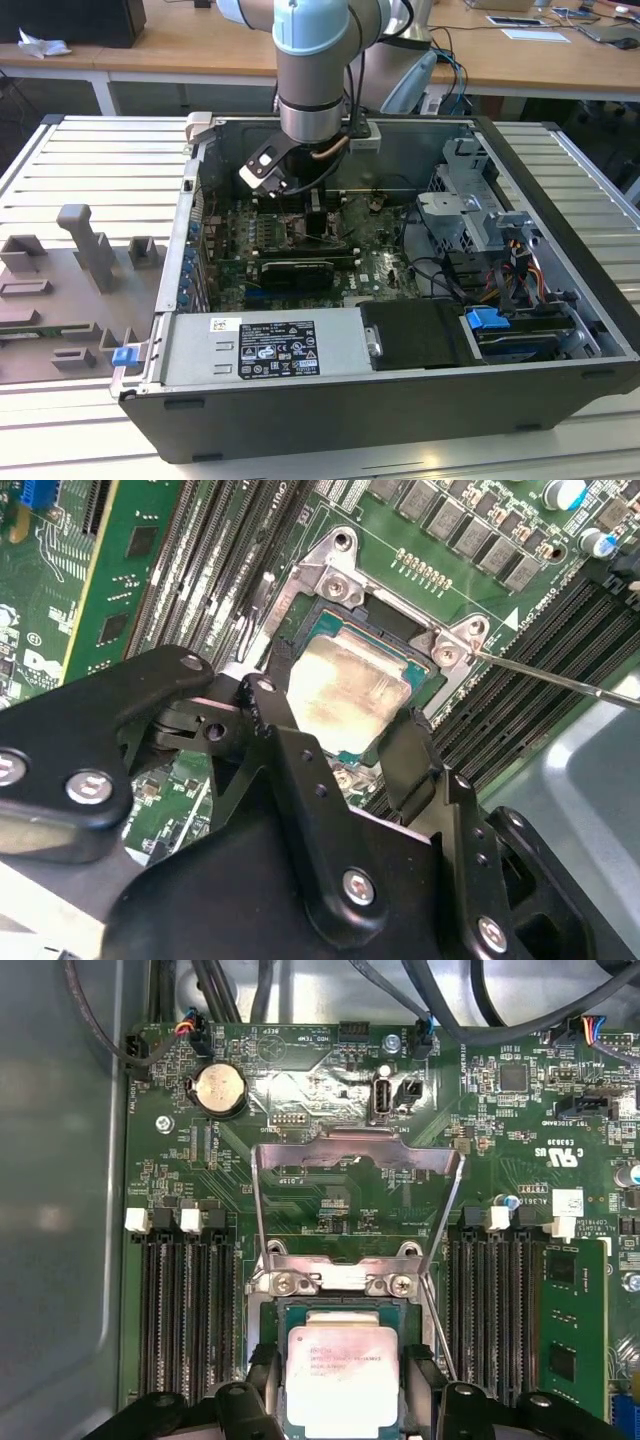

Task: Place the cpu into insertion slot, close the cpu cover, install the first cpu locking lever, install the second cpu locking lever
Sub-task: 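Place the cpu into insertion slot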

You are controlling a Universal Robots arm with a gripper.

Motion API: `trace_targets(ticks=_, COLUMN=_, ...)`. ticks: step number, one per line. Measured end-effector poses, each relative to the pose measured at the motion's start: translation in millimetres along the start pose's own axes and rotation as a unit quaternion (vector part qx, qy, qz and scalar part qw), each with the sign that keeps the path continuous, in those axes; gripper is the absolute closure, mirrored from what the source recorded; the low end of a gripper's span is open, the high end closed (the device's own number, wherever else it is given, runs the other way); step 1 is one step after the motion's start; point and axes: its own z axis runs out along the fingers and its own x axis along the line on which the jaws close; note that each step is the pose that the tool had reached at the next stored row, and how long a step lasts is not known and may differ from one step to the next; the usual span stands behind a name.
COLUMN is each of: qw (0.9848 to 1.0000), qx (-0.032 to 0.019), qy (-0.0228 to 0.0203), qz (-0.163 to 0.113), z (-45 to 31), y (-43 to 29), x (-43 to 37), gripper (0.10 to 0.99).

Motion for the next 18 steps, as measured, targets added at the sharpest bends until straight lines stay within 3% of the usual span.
trace_targets(ticks=4, qw=1.0000, qx=0.0001, qy=-0.0001, qz=0.001, z=-1.8, y=0.1, x=0.5, gripper=0.471)
trace_targets(ticks=11, qw=1.0000, qx=0.0000, qy=-0.0017, qz=0.001, z=-14.4, y=0.9, x=0.4, gripper=0.486)
trace_targets(ticks=13, qw=1.0000, qx=0.0000, qy=-0.0021, qz=0.001, z=-15.2, y=1.0, x=0.5, gripper=0.616)
trace_targets(ticks=14, qw=1.0000, qx=0.0000, qy=-0.0025, qz=0.001, z=-15.4, y=1.0, x=0.4, gripper=0.616)
trace_targets(ticks=15, qw=1.0000, qx=0.0000, qy=-0.0032, qz=0.001, z=-15.7, y=1.0, x=0.3, gripper=0.733)
trace_targets(ticks=16, qw=1.0000, qx=0.0001, qy=-0.0035, qz=0.001, z=-15.8, y=1.0, x=0.2, gripper=0.733)
trace_targets(ticks=18, qw=1.0000, qx=0.0000, qy=-0.0037, qz=0.001, z=-15.9, y=1.0, x=0.2, gripper=0.855)
